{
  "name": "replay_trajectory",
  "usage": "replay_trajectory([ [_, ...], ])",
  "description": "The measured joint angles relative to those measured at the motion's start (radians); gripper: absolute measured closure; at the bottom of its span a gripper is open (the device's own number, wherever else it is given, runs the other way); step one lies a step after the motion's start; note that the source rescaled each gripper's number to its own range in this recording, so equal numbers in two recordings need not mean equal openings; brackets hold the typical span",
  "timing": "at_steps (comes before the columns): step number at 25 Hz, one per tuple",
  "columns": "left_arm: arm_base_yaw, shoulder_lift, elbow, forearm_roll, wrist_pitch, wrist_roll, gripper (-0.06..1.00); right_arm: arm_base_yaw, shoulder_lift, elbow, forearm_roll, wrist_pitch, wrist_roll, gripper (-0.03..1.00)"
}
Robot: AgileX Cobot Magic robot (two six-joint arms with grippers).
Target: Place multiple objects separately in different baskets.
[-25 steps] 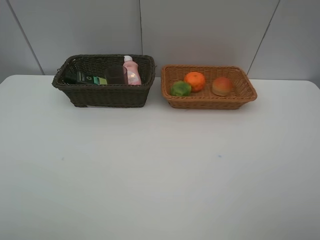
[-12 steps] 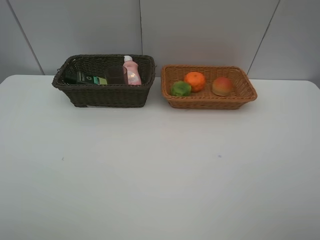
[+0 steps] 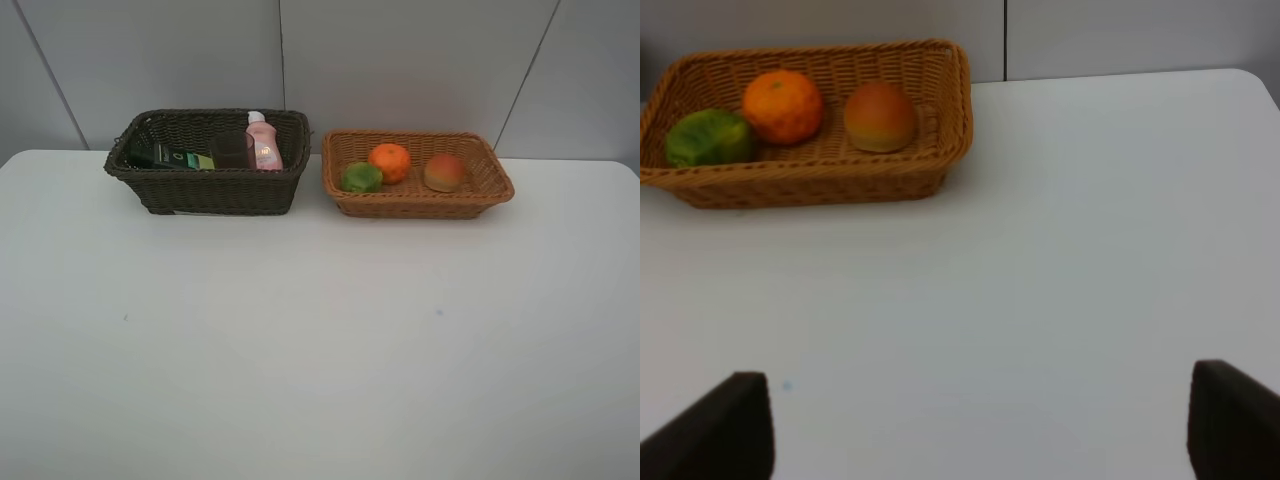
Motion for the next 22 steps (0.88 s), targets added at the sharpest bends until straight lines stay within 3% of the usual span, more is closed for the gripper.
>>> replay_trajectory([
  [22, 0.001, 0.0, 0.0, 0.031, 0.0, 0.008, -0.01, 0.0, 0.0, 0.0, 0.0, 0.0, 0.0, 0.14],
])
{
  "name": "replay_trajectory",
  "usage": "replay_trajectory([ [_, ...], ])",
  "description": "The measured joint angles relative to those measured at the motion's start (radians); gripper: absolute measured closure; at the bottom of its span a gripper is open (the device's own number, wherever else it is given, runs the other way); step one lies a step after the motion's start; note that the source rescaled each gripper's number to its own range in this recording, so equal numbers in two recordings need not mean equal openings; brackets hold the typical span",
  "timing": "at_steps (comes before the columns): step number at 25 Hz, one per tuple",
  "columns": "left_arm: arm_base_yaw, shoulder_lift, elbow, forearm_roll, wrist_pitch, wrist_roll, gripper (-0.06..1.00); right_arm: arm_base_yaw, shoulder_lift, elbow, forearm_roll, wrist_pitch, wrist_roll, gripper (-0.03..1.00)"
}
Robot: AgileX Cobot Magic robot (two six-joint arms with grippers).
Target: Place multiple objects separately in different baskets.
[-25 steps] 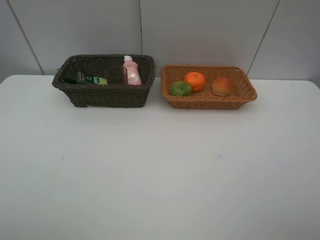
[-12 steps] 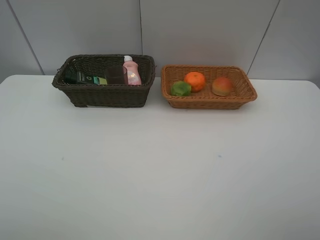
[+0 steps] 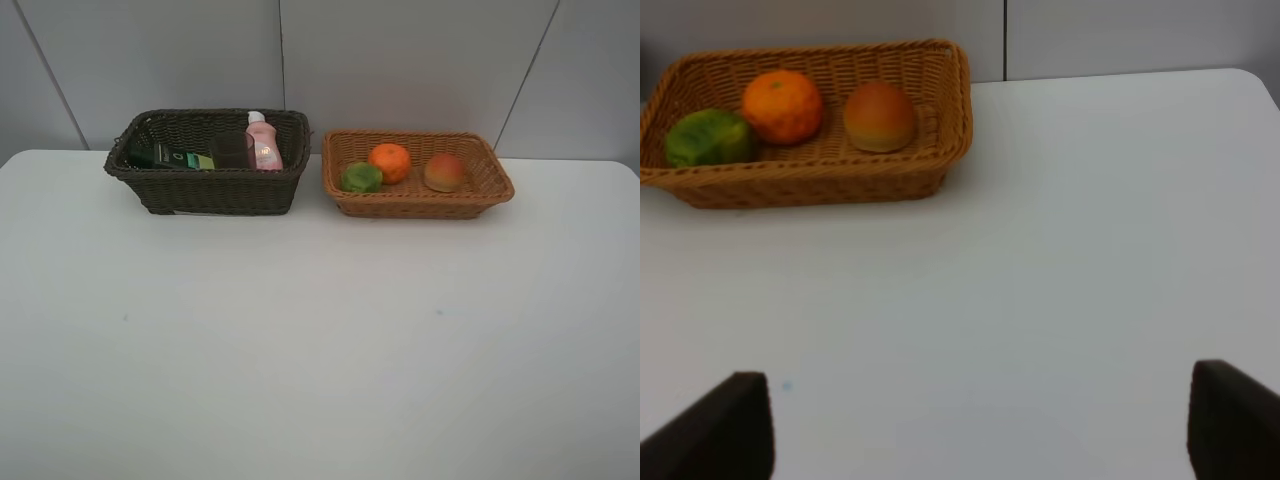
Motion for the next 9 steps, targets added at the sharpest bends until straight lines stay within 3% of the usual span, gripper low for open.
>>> replay_trajectory([
  [9, 0.0, 0.0, 0.0, 0.0, 0.0, 0.0, -0.01, 0.0, 0.0, 0.0, 0.0, 0.0, 0.0, 0.14],
])
